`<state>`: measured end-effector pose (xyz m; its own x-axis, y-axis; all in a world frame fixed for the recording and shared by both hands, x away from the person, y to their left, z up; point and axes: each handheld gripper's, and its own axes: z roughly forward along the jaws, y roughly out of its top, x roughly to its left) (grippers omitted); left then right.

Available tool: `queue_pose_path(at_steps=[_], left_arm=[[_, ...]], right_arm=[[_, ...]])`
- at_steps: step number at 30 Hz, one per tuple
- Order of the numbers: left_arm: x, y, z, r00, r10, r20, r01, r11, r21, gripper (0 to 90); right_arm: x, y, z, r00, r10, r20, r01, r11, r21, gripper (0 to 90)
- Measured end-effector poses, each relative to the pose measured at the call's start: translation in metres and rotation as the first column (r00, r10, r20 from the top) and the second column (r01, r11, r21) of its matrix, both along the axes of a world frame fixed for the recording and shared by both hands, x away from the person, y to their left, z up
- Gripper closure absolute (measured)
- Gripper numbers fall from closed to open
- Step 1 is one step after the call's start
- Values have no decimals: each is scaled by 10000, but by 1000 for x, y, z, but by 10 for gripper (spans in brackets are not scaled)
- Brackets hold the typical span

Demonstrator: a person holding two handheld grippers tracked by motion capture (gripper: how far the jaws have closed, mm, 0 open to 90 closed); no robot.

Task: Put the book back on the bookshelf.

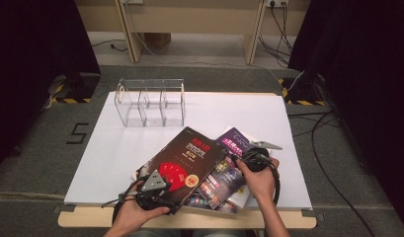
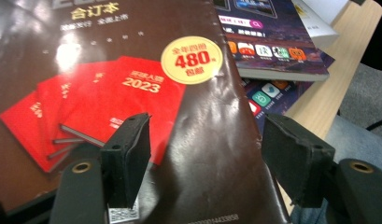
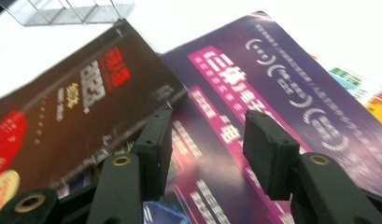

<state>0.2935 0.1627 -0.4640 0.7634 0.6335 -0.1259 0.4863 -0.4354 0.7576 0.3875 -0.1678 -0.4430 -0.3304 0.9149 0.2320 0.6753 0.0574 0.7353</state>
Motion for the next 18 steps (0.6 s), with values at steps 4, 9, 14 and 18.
queue_pose_path(at_steps=[4, 9, 14, 18], left_arm=[[-1, -2, -3, 9999, -115, -72, 116, 9999, 94, 327], [-2, -5, -6, 9998, -144, -142, 145, 9999, 54, 325], [-2, -6, -8, 9994, -248, -246, 252, 9996, 162, 322], [-2, -6, -9, 9990, -240, -373, 246, 9996, 153, 318]], right_arm=[[8, 6, 4, 9999, 72, -134, -69, 9998, 182, 531], [20, 11, 3, 9990, 139, -417, -122, 9991, 411, 530], [28, 15, 1, 9975, 177, -691, -141, 9985, 528, 526], [33, 17, -1, 9960, 237, -856, -184, 9979, 617, 521]])
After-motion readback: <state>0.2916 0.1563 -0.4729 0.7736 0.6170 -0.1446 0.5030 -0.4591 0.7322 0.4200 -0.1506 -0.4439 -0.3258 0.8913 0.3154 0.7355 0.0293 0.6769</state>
